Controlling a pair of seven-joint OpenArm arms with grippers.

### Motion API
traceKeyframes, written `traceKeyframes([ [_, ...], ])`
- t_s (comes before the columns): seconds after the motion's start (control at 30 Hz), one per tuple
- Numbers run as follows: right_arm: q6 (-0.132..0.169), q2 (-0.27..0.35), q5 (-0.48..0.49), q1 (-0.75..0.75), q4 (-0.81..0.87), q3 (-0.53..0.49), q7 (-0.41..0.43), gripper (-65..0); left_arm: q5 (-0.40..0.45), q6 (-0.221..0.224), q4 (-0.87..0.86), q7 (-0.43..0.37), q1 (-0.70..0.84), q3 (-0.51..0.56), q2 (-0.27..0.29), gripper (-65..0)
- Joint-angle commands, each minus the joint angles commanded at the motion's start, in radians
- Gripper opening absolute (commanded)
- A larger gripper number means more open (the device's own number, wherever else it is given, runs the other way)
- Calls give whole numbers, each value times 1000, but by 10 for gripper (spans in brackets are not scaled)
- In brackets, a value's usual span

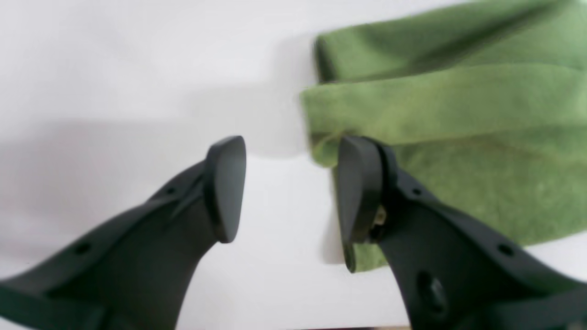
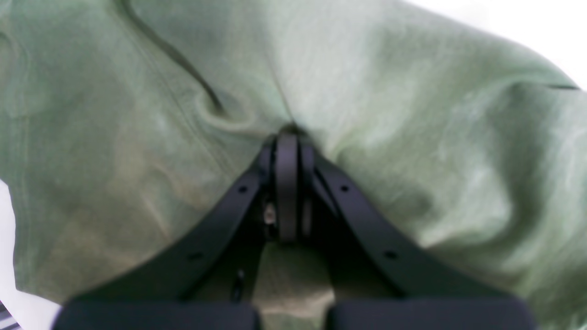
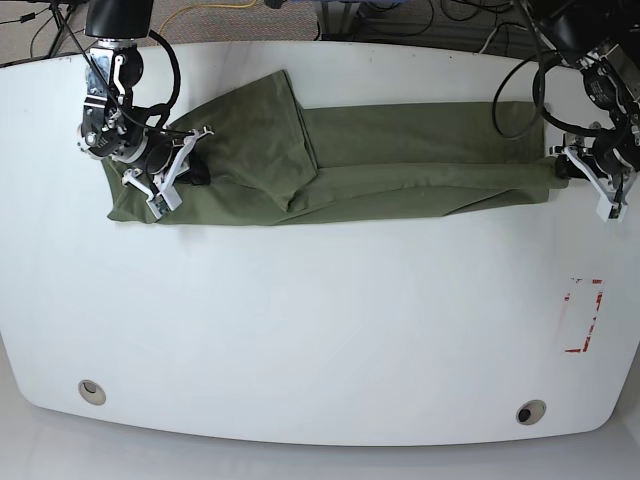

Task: Layout the t-shirt on the table in an organized manner, then fold the t-shirt properly
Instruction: 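Grasp the strip end with the left gripper and tuck it inward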

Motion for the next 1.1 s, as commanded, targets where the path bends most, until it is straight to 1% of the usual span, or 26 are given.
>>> traceKeyframes([
  [0.13, 0, 0, 2, 0, 0, 0, 0, -648, -12, 0, -66, -2, -8, -6, 0, -343],
  [0.23, 0, 0, 3, 0, 0, 0, 0, -648, -49, 0, -83, -17, -6, 8, -2, -343],
  [0.37, 0, 0, 5, 0, 0, 0, 0, -648, -95, 0, -83, -28, 6, 51, -5, -343],
  [0.53, 0, 0, 6, 0, -2, 0, 0, -648, -124, 0, -83, -32, 41, 103, -5, -343],
  [0.8, 0, 0, 8, 0, -2, 0, 0, -648, -127, 0, -86, -54, 49, 158, 0, -349],
  [0.97, 0, 0, 8, 0, -2, 0, 0, -648, -127, 0, -86, -55, 44, 161, 2, -351],
  [1.03, 0, 0, 8, 0, -2, 0, 0, -648, -124, 0, -86, -55, 43, 163, 2, -371],
  [1.1, 0, 0, 8, 0, -2, 0, 0, -648, -121, 0, -86, -57, 41, 163, 2, -442],
])
